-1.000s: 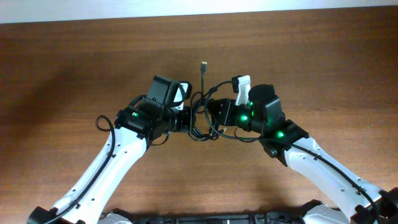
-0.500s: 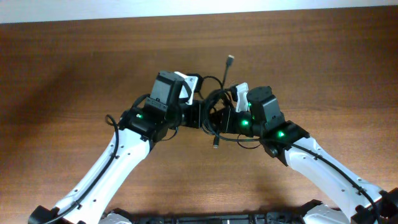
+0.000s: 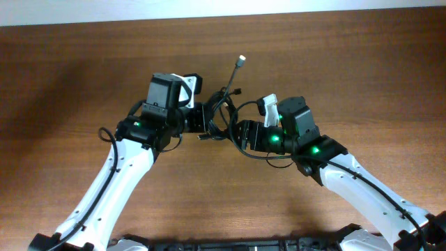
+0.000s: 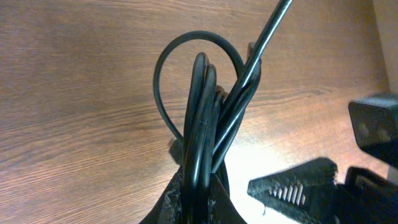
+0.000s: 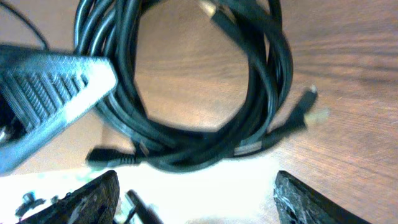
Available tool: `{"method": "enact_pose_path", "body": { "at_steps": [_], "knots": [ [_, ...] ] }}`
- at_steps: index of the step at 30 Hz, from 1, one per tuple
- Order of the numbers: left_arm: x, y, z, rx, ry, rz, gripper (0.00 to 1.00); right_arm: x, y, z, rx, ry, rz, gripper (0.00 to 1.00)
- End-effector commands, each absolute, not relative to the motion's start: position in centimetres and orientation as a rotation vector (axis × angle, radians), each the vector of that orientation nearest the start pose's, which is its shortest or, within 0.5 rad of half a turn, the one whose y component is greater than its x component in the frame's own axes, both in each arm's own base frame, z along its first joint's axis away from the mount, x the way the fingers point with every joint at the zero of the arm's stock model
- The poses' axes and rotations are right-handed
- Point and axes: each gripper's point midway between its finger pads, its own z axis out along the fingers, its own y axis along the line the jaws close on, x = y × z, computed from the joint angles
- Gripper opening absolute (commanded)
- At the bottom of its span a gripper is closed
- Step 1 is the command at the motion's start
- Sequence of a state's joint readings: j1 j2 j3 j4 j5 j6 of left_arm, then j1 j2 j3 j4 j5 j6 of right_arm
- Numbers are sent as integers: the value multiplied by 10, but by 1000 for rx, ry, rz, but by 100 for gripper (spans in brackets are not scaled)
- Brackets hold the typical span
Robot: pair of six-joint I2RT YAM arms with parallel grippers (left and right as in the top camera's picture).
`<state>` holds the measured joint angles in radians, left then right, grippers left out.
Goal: Untangle cables
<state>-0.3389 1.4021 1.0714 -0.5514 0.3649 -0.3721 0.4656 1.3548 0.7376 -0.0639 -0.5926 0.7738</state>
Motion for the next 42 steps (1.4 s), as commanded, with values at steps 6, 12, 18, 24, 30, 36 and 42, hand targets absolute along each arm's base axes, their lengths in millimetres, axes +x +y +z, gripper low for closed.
{"method": "enact_pose_path", "body": {
  "at_steps": [6, 12, 18, 24, 30, 36, 42],
  "knots": [
    [344, -141, 160, -678, 2546, -713, 0, 263, 265, 159, -108, 2456, 1454, 74],
    [331, -142, 151, -1253, 2462, -756, 0, 265, 266, 161, 119, 2507, 1532, 70],
    [327, -149, 148, -1323, 2436, -727, 0, 276, 267, 164, 560, 2528, 1607, 58],
    [326, -150, 148, -1310, 2442, -725, 0, 267, 281, 158, 797, 2551, 1592, 58],
    [325, -152, 148, -1229, 2473, -713, 0, 275, 281, 159, 1082, 2492, 1621, 57],
    [321, -161, 148, -1193, 2495, -716, 0, 288, 284, 175, 1082, 2387, 1687, 47],
    [323, -167, 151, -1159, 2469, -703, 0, 290, 285, 167, 1127, 2399, 1668, 41]
  ]
}}
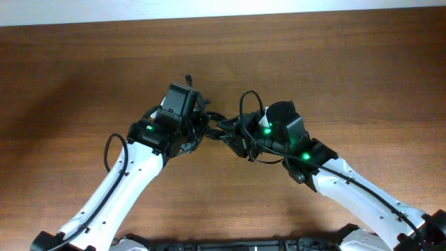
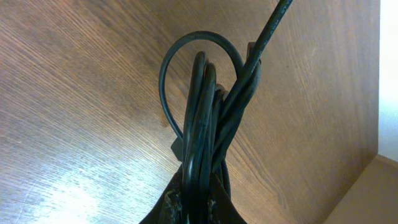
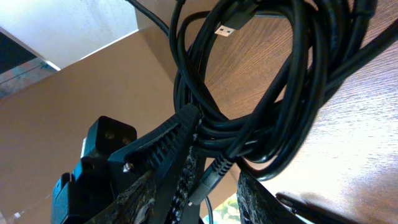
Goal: Untangle cables
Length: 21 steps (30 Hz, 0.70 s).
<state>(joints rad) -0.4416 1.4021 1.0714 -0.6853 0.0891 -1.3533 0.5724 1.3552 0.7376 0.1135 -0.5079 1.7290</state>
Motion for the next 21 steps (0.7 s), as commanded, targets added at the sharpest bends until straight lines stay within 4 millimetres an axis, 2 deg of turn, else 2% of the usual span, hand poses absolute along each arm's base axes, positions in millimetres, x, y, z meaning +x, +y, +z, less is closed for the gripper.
{"method": "enact_pose_path", "body": {
  "at_steps": [1, 3, 7, 12, 14, 16, 18, 21],
  "knots": [
    [324, -168, 152, -1170, 2461, -710, 0, 290, 287, 163, 1136, 2409, 1664, 40],
    [325, -169, 153, -1167, 2454, -719, 0, 286, 293, 158, 1175, 2429, 1670, 35],
    [325, -168, 153, -1167, 2455, -718, 0, 285, 309, 159, 1119, 2424, 1726, 32],
    [320, -166, 149, -1179, 2478, -688, 0, 287, 312, 157, 1107, 2419, 1736, 17],
    [321, -161, 147, -1161, 2473, -650, 0, 286, 313, 158, 1087, 2426, 1738, 4],
    [322, -157, 147, -1127, 2473, -616, 0, 284, 314, 159, 1025, 2444, 1742, 4],
    [323, -155, 147, -981, 2509, -579, 0, 281, 315, 159, 864, 2460, 1722, 4],
    [323, -155, 147, -631, 2581, -495, 0, 283, 312, 160, 635, 2455, 1675, 4]
  ]
}}
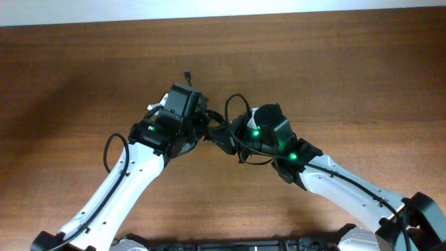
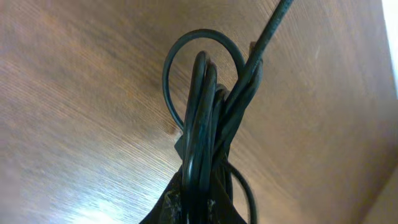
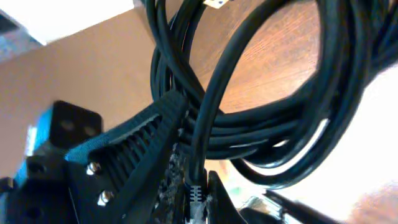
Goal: Untangle cables
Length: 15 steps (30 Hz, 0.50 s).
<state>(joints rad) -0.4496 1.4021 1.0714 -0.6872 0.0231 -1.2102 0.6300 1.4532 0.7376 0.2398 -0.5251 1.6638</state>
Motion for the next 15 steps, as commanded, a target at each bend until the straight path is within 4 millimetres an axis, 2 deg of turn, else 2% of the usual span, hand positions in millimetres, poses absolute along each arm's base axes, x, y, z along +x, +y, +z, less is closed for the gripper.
{"method": "enact_pose_path", "body": {
  "at_steps": [1, 4, 9, 13, 15],
  "knots": [
    [323, -155, 147, -538, 2593, -472, 0, 284, 310, 159, 594, 2453, 1663, 4],
    [322, -158, 148, -295, 2615, -434, 0, 292, 297, 155, 519, 2453, 1622, 4],
    [310, -200, 160, 224, 2586, -655, 0, 306, 278, 154, 449, 2419, 1568, 4],
    [298, -223, 171, 386, 2542, -840, 0, 310, 273, 150, 395, 2409, 1499, 4],
    [294, -228, 174, 405, 2539, -888, 0, 312, 267, 140, 446, 2433, 1443, 4]
  ]
}}
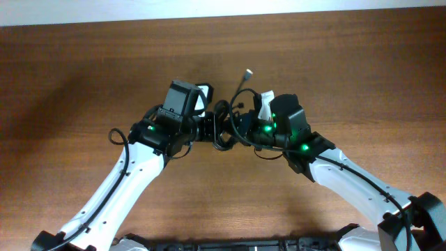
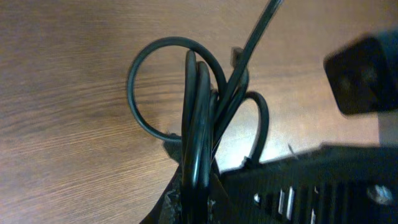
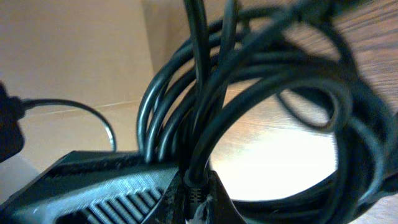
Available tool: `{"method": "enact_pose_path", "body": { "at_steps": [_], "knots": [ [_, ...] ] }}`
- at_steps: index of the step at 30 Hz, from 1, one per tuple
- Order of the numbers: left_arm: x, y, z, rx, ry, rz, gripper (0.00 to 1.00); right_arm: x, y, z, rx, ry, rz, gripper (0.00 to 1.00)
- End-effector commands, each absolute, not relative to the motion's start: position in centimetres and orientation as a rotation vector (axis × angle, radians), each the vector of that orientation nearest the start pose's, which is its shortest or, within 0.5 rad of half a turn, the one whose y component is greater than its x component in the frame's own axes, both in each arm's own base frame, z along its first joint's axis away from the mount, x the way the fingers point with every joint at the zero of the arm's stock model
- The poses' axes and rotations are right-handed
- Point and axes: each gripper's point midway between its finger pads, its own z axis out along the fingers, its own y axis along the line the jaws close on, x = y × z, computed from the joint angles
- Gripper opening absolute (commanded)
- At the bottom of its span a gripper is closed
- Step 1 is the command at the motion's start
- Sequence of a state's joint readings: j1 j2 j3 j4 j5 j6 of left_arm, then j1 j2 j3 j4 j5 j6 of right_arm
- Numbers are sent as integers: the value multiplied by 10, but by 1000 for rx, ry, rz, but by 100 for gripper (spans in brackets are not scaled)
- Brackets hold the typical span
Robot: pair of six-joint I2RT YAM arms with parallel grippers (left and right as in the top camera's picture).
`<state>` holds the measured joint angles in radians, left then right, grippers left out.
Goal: Untangle cables
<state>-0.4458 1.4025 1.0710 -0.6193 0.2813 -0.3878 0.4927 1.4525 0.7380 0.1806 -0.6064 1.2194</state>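
Observation:
A tangled bundle of black cables [image 1: 224, 125] hangs between my two grippers above the wooden table [image 1: 362, 63]. My left gripper [image 1: 208, 130] is shut on several strands of the bundle [image 2: 199, 118], which loop upward out of its jaws [image 2: 199, 202]. From the other side, my right gripper [image 1: 242, 134] is shut on one black cable's ribbed plug end [image 3: 194, 186], and the loops [image 3: 267, 93] spread out in front of it. One loose cable end with a light plug [image 1: 249, 72] sticks out toward the back.
The two grippers are almost touching: the right one's ridged finger [image 2: 311, 186] fills the lower right of the left wrist view, and the left one's finger [image 3: 93, 180] fills the lower left of the right wrist view. A pale wall [image 1: 209, 7] edges the far side.
Both wrists have turned back toward level, and the bundle has shifted slightly right. A light-plugged cable end now points to the back. Both grippers keep their hold.
At first my left gripper was shut on the bundle while the right one stood open beside it. Then both wrists were tilted, with the right jaws around a plug end. Half a second ago the right gripper was shut on that plug, and both still grip.

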Motion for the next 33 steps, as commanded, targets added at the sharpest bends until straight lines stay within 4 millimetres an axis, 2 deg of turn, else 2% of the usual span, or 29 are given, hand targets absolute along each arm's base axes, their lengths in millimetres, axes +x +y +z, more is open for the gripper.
{"method": "enact_pose_path", "body": {
  "at_steps": [1, 5, 12, 13, 16, 18, 21, 24, 26, 29, 31, 33],
  "knots": [
    [292, -230, 175, 411, 2537, -908, 0, 312, 264, 135, 475, 2450, 1410, 4],
    [294, -231, 176, 344, 2547, -933, 0, 304, 253, 114, 563, 2532, 1311, 4],
    [301, -235, 184, 75, 2574, -1038, 0, 307, 254, 116, 558, 2519, 1315, 4],
    [302, -235, 185, 35, 2576, -1050, 0, 306, 254, 116, 557, 2520, 1315, 6],
    [310, -234, 188, -110, 2566, -1068, 0, 306, 254, 116, 555, 2522, 1317, 30],
    [319, -224, 185, -234, 2564, -1016, 0, 304, 255, 117, 548, 2527, 1332, 44],
    [331, -203, 181, -500, 2552, -990, 0, 298, 260, 120, 517, 2544, 1379, 53],
    [344, -181, 179, -783, 2499, -988, 0, 293, 264, 122, 409, 2552, 1403, 62],
    [351, -169, 178, -893, 2463, -976, 0, 292, 264, 122, 380, 2555, 1398, 69],
    [354, -155, 175, -982, 2445, -956, 0, 294, 257, 120, 380, 2560, 1399, 72],
    [349, -137, 164, -1193, 2427, -890, 0, 295, 247, 120, 414, 2574, 1421, 73],
    [341, -123, 154, -1417, 2382, -822, 2, 293, 243, 126, 338, 2564, 1488, 73]
  ]
}}
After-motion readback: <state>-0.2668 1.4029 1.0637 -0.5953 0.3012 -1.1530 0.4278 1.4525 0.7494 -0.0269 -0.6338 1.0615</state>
